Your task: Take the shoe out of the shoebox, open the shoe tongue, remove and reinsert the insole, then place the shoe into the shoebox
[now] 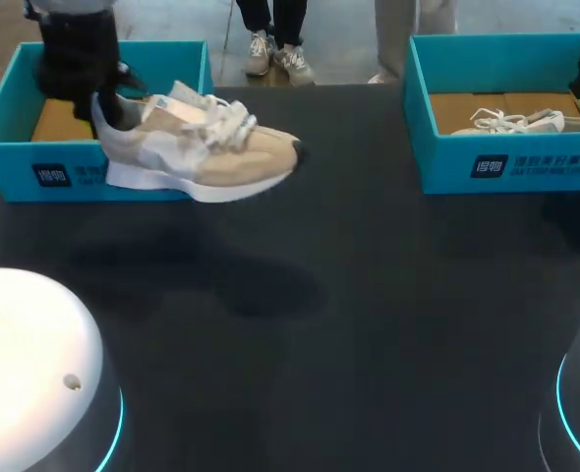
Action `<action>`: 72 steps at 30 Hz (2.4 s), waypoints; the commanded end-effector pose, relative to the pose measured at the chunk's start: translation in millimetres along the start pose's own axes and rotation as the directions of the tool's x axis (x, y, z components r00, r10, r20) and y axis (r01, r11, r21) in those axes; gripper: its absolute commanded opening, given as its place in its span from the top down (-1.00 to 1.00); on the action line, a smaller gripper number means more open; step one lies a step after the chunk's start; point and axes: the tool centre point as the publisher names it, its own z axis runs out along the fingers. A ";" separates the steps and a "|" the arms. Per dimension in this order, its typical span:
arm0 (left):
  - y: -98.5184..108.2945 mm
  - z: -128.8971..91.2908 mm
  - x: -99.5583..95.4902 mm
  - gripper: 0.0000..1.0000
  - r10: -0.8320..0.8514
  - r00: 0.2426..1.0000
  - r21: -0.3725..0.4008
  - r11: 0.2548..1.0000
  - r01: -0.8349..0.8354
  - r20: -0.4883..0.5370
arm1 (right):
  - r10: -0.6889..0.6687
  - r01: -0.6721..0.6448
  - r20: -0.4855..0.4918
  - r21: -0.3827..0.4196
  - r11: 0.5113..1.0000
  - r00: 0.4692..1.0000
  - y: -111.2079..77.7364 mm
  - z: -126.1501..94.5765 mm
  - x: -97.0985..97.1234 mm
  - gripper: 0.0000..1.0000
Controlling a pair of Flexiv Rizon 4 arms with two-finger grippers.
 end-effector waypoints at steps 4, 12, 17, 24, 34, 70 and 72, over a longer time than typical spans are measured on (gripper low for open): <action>-6.6 2.9 -28.4 1.00 0.017 1.000 -0.101 0.995 -0.016 0.012 | -0.001 0.001 -0.001 0.000 1.000 1.000 0.0 0.3 -0.3 -1.00; -2.7 1.8 -48.8 1.00 0.043 0.999 -0.092 0.995 -0.040 0.031 | -0.001 0.001 -0.001 0.000 1.000 1.000 0.0 0.3 -0.3 -1.00; -0.3 2.9 -59.0 1.00 0.029 1.000 -0.075 0.997 -0.030 -0.008 | -0.001 0.001 -0.001 0.000 1.000 1.000 0.0 0.3 -0.3 -1.00; -0.3 2.9 -59.0 1.00 0.029 1.000 -0.075 0.997 -0.030 -0.008 | -0.001 0.001 -0.001 0.000 1.000 1.000 0.0 0.3 -0.3 -1.00; -0.3 2.9 -59.0 1.00 0.029 1.000 -0.075 0.997 -0.030 -0.008 | -0.001 0.001 -0.001 0.000 1.000 1.000 0.0 0.3 -0.3 -1.00; -18.4 58.5 -134.8 1.00 -0.069 0.997 -0.076 0.995 0.067 -0.024 | -0.001 0.001 -0.001 0.000 1.000 1.000 0.0 0.3 -0.3 -1.00; -19.0 65.1 -139.7 1.00 -0.077 0.997 -0.089 0.993 0.074 -0.028 | -0.001 0.001 -0.001 0.000 1.000 1.000 0.0 0.3 -0.3 -1.00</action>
